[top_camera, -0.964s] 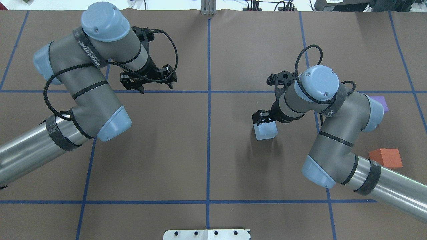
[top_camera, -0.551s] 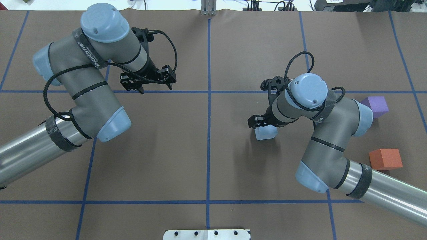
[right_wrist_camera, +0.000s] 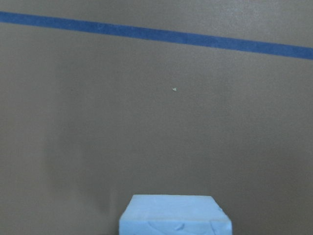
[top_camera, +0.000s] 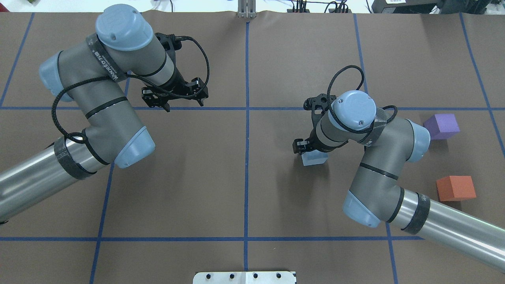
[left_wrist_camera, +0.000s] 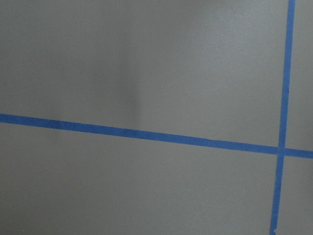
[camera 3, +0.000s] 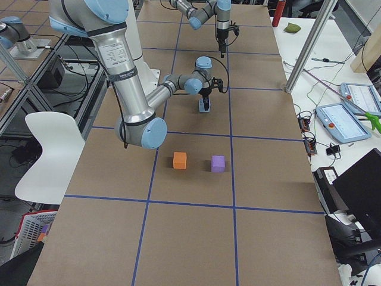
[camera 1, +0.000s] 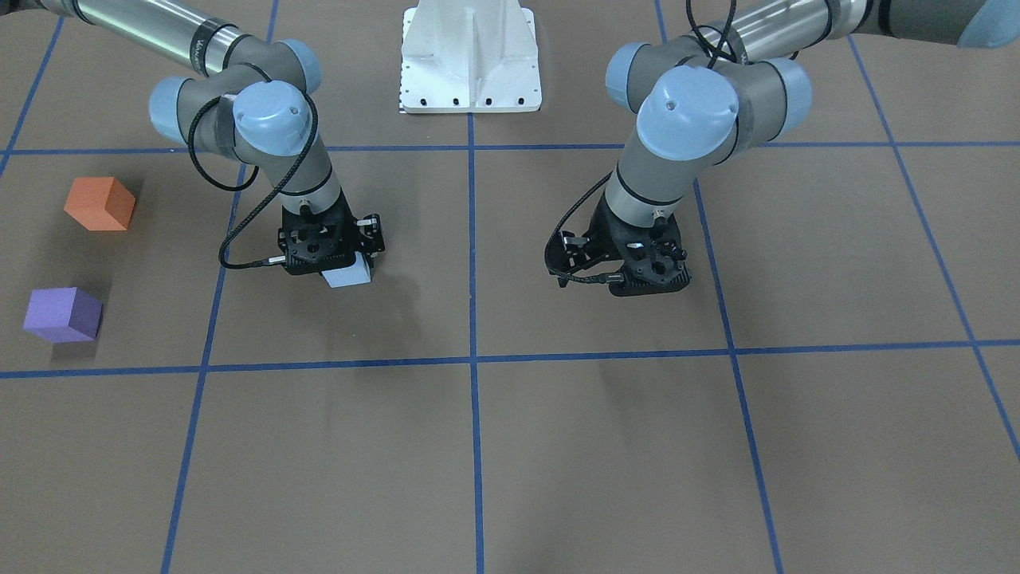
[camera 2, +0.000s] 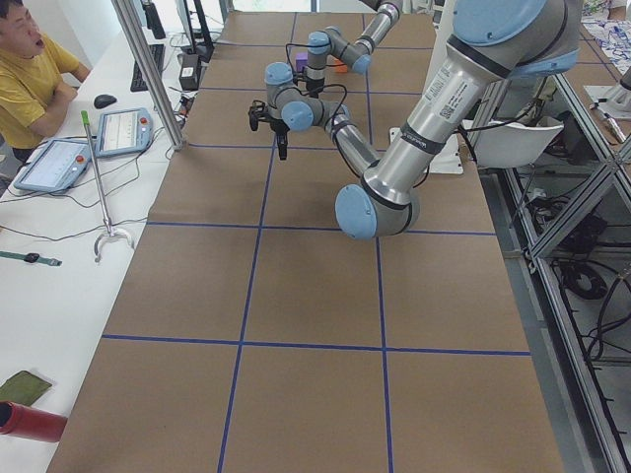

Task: Place blue block between orange and purple blocks
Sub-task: 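Lower the right gripper onto the light blue cube and grasp it, then carry the light blue cube with the right gripper between the purple and orange cubes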

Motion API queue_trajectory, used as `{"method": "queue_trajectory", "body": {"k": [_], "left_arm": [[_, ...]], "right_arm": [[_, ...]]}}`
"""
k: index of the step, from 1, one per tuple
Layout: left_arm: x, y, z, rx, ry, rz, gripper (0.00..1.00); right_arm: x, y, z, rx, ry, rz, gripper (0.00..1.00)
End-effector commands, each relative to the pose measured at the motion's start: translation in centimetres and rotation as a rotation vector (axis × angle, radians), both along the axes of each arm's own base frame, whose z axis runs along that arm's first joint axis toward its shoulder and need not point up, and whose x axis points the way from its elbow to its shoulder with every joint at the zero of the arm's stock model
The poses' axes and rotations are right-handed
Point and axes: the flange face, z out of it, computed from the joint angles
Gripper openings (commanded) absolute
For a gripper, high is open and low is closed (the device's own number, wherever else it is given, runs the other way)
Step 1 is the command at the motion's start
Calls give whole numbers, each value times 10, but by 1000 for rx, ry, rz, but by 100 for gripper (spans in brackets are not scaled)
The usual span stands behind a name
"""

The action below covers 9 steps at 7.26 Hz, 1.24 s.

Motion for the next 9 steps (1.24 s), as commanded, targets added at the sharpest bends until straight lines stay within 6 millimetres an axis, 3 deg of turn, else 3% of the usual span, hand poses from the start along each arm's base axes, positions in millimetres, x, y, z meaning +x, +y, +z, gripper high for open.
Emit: {"method": "queue_trajectory", "body": {"k": [1,2,3,4,6,7,8,9], "left_arm": [[0,1,7,-4,-6,3,100],[0,1,7,-3,-6,4,100],[0,1,7,-3,-6,4,100],[0,1,8,-4,-7,4,100],[0,2,8,-8,-7,0,100],[1,3,7,-9,-5,-1,100],[0,7,0,-5,5,-6,100],[-1,8,-3,-17,11,-16,100]], "right_arm": [[4,0,-6,3,-12,1,0],[33,-1,-20,14,-48,16,0],[79,-5,-7,-27,-68,21,0],[136,-18,25,-97,-72,47,0],[237,-6,116,-73,35,29,0],[272,6,154,-80,69,43,0],[291,23,186,-83,69,56,0],[299,29,194,-83,61,67,0]]}}
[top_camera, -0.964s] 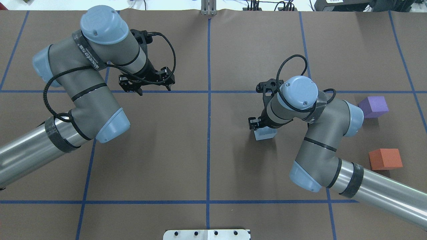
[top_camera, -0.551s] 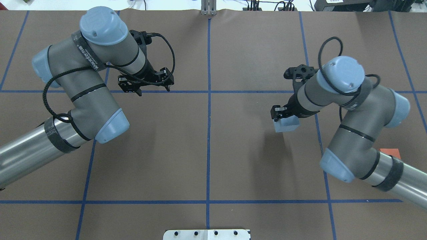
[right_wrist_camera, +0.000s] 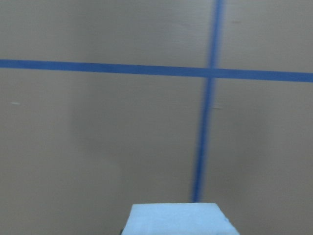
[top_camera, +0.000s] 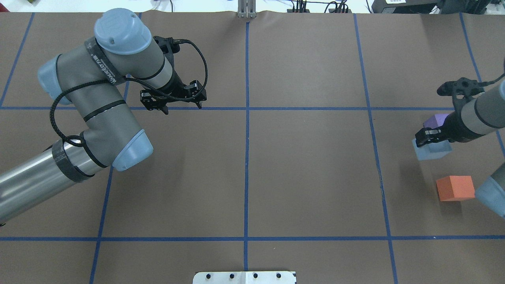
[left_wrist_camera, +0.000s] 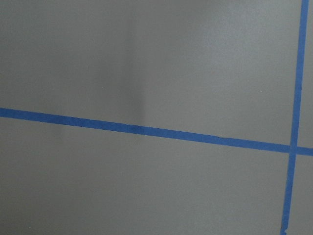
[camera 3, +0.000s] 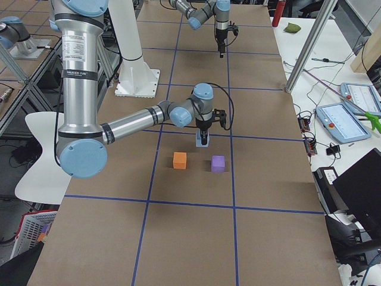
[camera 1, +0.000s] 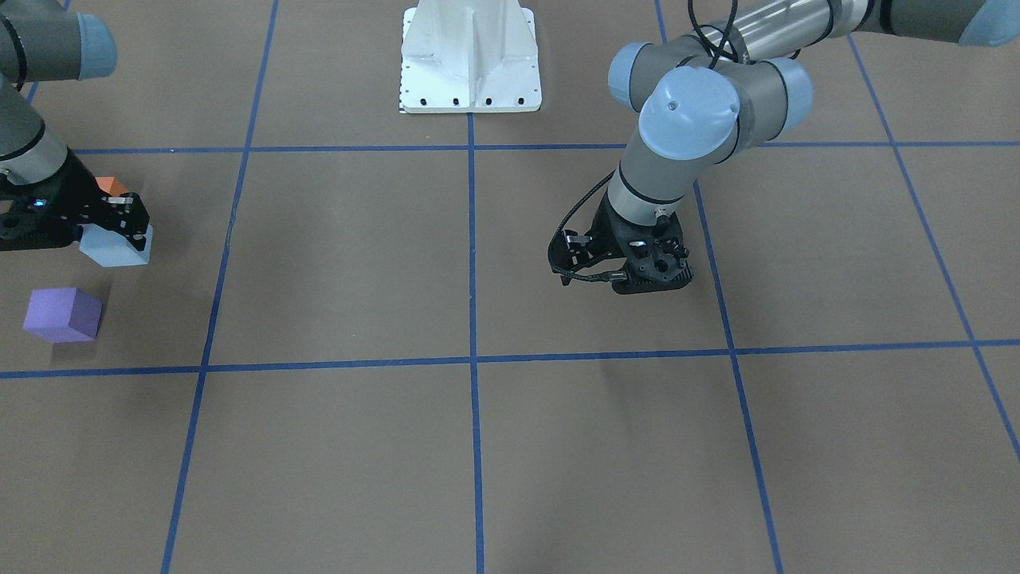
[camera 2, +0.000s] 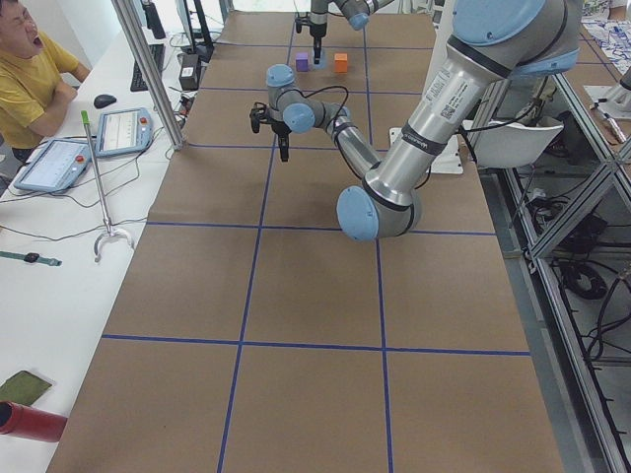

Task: Place blue block between orange and purple blocks
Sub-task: 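Carry the light blue cube with the right gripper between the purple and orange cubes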

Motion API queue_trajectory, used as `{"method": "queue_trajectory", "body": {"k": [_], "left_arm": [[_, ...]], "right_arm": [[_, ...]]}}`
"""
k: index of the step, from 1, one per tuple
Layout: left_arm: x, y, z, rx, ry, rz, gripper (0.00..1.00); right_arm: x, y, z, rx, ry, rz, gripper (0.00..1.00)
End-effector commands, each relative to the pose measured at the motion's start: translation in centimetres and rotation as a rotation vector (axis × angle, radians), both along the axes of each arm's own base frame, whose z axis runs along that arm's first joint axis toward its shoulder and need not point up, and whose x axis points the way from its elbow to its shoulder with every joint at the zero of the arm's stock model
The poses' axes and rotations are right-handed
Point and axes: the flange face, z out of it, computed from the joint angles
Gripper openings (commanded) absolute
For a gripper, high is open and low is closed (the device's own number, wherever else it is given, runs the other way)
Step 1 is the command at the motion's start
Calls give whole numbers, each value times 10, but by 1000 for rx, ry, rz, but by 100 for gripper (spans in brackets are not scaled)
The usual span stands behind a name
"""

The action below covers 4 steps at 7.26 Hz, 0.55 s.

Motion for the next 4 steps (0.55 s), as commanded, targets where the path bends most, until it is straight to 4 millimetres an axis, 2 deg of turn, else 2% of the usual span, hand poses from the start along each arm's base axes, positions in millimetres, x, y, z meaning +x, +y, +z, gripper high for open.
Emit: {"method": "queue_trajectory", "body": {"k": [1,4], "left_arm": [[-1,2,-6,-7,9,-12,100],[-1,4,-9,-17,16,-21,100]], "right_arm": [[21,14,36,-41,13,41,0],[16,8,54,-77,31,54,0]]}}
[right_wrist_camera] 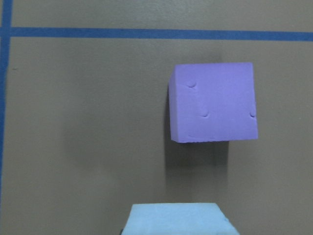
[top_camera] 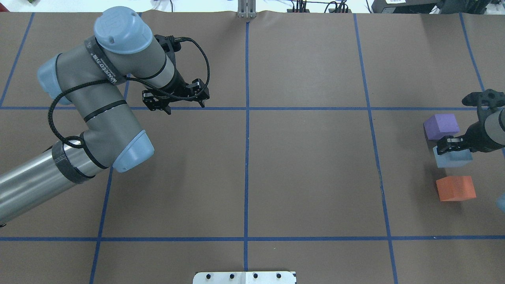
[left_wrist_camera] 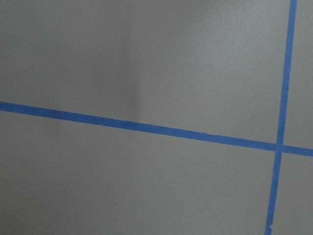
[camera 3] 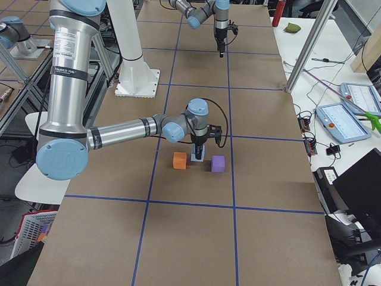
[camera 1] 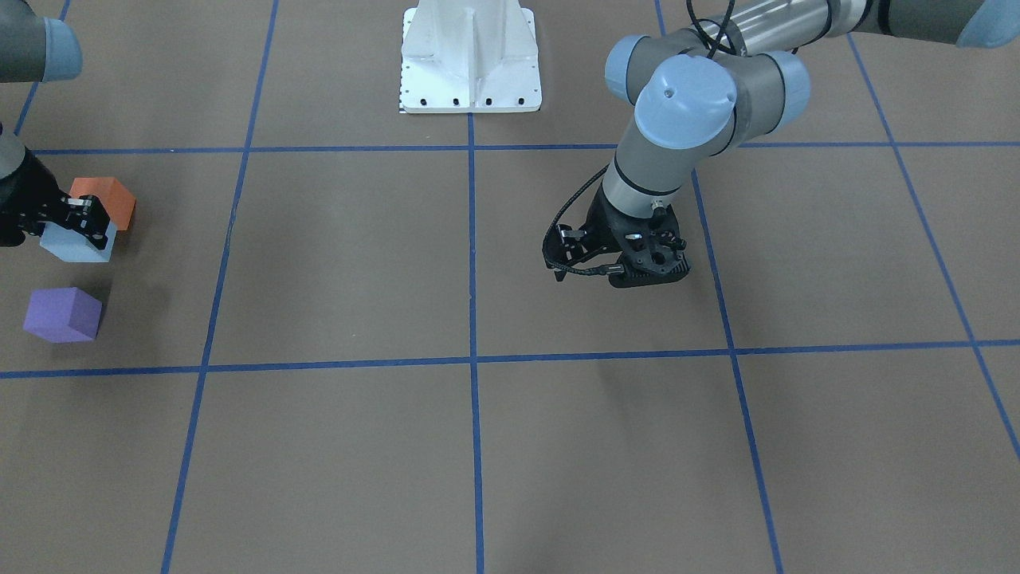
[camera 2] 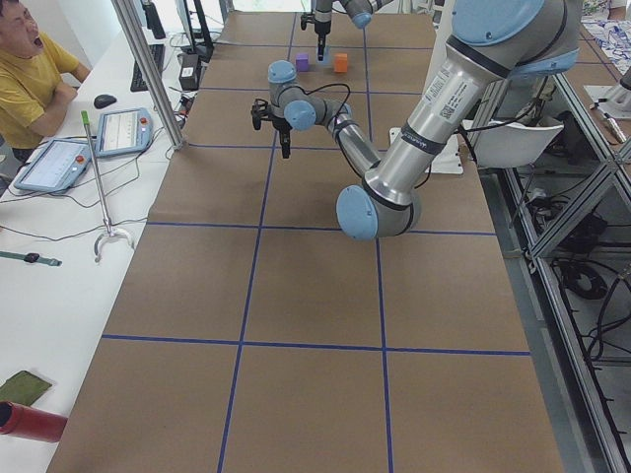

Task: Place blue block between orange and purple blocks
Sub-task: 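Carry the light blue cube with the right gripper between the purple and orange cubes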

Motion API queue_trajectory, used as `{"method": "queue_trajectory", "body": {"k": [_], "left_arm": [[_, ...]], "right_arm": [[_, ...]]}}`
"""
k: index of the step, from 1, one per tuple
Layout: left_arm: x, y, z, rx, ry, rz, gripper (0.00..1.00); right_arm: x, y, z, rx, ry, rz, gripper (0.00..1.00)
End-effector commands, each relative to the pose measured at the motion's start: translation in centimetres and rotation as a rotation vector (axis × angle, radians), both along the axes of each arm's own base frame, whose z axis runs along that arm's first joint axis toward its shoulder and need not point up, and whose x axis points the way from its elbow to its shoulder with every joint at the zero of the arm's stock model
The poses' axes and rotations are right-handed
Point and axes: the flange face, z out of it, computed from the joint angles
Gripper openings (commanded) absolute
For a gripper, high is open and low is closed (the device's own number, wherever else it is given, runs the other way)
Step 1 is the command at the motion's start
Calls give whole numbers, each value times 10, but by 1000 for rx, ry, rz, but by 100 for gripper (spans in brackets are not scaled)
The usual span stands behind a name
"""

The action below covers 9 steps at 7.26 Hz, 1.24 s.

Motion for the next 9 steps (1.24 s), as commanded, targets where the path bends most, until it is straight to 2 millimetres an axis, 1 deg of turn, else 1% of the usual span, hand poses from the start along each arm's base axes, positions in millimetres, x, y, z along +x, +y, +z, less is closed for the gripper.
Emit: {"method": "queue_trajectory", "body": {"k": [1,3,4,5,7,9], "left_arm": [[0,1,3,-4,-3,0,100],[1,1,3,-5,-3,0,100],[0,2,4,-5,-3,0,100],[0,1,4,-5,-4,1,100],[0,1,4,-4,-4,-1,100],[0,1,3,-3,-4,-4,100]], "right_arm": [[-1,-1,13,-14,14,-5,0],[-8,-10,25,-15,22,-8,0],[-10,-12,37,0,10,-10,0],[-16,-20,50,17,-10,-3,0],[-15,-19,50,24,-25,-1,0],[-12,-16,54,18,-20,1,0]]}}
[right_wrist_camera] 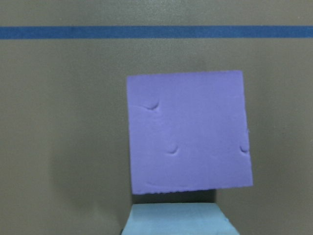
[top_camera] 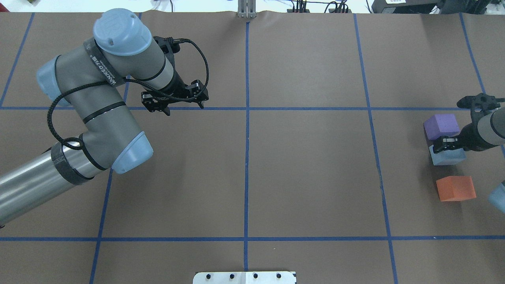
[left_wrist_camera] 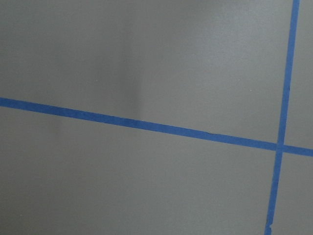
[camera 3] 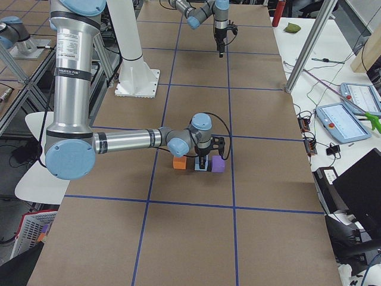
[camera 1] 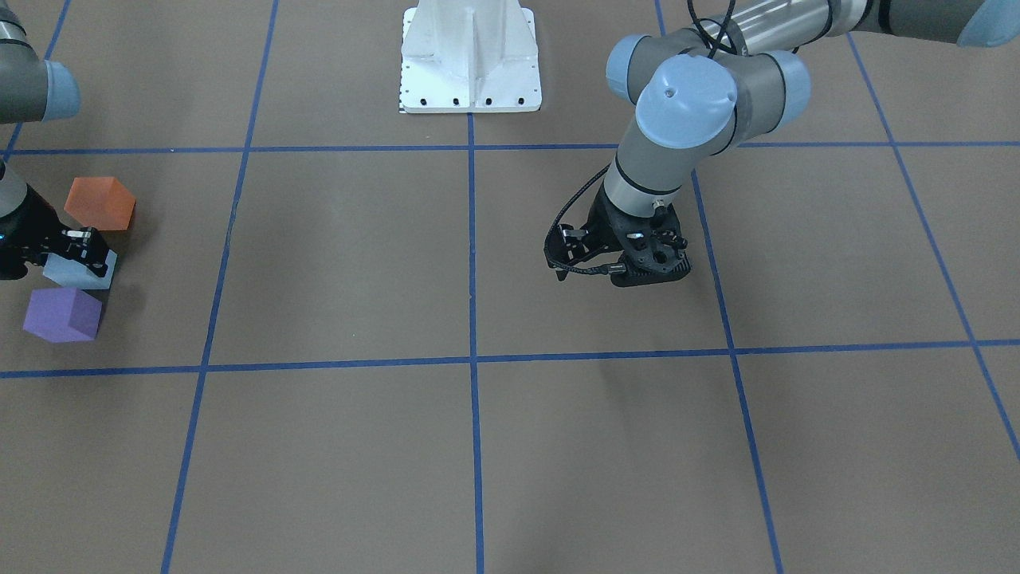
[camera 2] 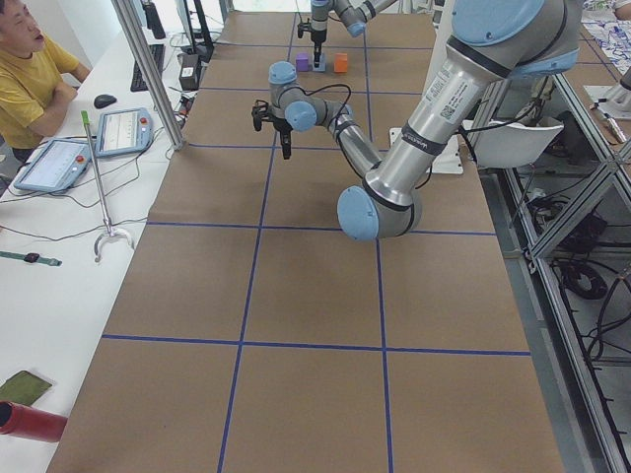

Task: Place blue block between orange and purple blocks
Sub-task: 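Carry the light blue cube with the right gripper between the purple and orange cubes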

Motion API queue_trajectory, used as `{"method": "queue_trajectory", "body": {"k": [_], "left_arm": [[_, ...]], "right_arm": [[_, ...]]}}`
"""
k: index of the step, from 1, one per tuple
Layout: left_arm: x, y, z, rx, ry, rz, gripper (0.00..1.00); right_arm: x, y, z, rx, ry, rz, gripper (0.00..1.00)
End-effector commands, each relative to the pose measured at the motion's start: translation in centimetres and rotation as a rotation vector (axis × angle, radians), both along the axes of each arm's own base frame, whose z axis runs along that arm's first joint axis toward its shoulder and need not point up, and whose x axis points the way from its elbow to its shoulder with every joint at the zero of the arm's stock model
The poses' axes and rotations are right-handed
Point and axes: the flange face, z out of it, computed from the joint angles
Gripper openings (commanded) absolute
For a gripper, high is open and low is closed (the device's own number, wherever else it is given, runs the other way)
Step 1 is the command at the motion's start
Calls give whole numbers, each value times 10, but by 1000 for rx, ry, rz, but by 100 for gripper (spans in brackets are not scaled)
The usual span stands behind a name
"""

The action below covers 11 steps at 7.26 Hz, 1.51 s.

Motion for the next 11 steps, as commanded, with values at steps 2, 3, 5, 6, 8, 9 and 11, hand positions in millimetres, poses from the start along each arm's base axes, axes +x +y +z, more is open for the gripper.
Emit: {"method": "queue_trajectory", "body": {"k": [2,3,5,6,8,9,11], "left_arm": [[0,0,-2,-3,1,-8,100],[0,0,-4,-4,4,-9,100],[1,0,-4,-10,5,-13,100],[1,0,-5,-9,6,-13,100],[1,0,-7,-8,7,-13,100],[1,0,-7,-8,7,-13,100],[-1,1,-6,-8,7,-14,100]], "right_arm": [[2,2,2,-10,-1,8,0],[1,2,-1,-20,-7,21,0],[-1,1,-5,-15,-13,19,36],[1,1,-8,-9,-17,22,99],[3,2,-22,15,-33,19,100],[8,8,-23,18,-34,17,100],[40,26,-35,27,-46,44,100]]}}
